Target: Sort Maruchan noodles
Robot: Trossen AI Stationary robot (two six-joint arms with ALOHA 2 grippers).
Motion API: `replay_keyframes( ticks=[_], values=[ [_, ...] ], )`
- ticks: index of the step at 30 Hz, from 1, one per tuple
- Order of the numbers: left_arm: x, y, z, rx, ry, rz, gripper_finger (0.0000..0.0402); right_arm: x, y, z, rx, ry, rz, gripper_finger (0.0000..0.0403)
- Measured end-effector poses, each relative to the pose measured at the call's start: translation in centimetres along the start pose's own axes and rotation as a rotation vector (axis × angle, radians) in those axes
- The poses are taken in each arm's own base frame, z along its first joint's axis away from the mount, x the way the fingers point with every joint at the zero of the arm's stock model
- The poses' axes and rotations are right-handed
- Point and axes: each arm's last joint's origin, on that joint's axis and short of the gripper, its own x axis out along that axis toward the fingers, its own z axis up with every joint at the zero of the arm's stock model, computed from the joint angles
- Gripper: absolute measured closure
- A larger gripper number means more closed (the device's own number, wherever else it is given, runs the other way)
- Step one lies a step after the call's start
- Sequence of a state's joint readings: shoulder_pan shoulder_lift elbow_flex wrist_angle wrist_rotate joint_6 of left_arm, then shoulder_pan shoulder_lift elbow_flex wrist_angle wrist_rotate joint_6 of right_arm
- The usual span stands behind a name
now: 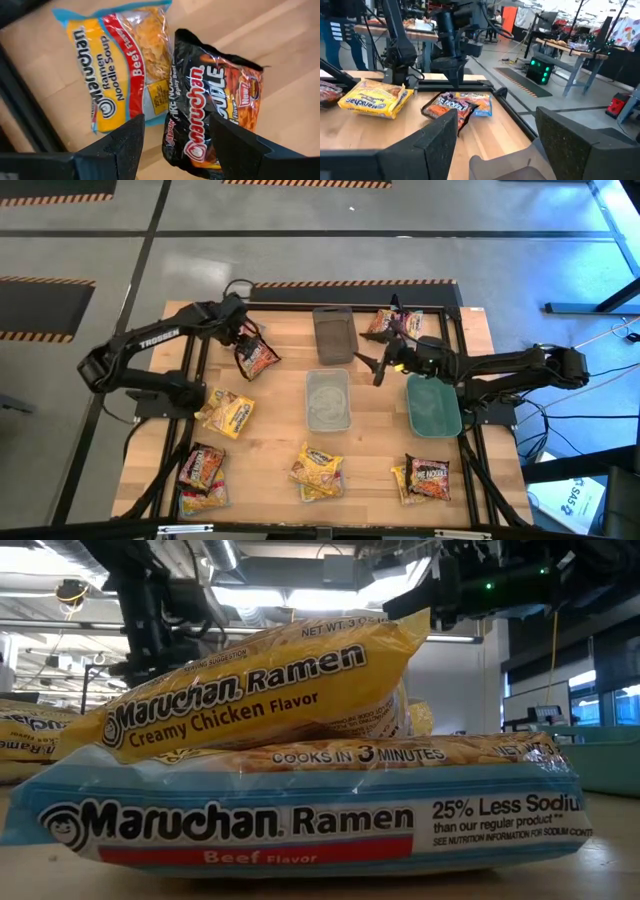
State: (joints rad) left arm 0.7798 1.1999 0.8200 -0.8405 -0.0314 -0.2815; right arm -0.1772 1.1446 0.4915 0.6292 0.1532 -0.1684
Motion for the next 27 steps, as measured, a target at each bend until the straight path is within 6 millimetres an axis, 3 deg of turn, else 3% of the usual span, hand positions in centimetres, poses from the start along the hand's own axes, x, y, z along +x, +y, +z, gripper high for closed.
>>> replay_keyframes(
  ticks=[13, 20, 27],
  values=[
    [2.9, 1.4, 1.7, 0.042, 0.055, -0.108, 0.0185, 0.0, 0.2, 0.0, 0.007, -0.009, 0.073, 0.0146],
    [4.4, 1.7, 2.2, 0.052, 0.082, -0.102, 0.0185, 0.0, 0.3, 0.1, 0.008, -0.017, 0.112, 0.0146],
    [5.7, 1.4, 2.1, 0.044, 0.151, -0.200, 0.0185, 0.0, 0.3, 0.1, 0.010, -0.026, 0.111, 0.0146]
  ],
)
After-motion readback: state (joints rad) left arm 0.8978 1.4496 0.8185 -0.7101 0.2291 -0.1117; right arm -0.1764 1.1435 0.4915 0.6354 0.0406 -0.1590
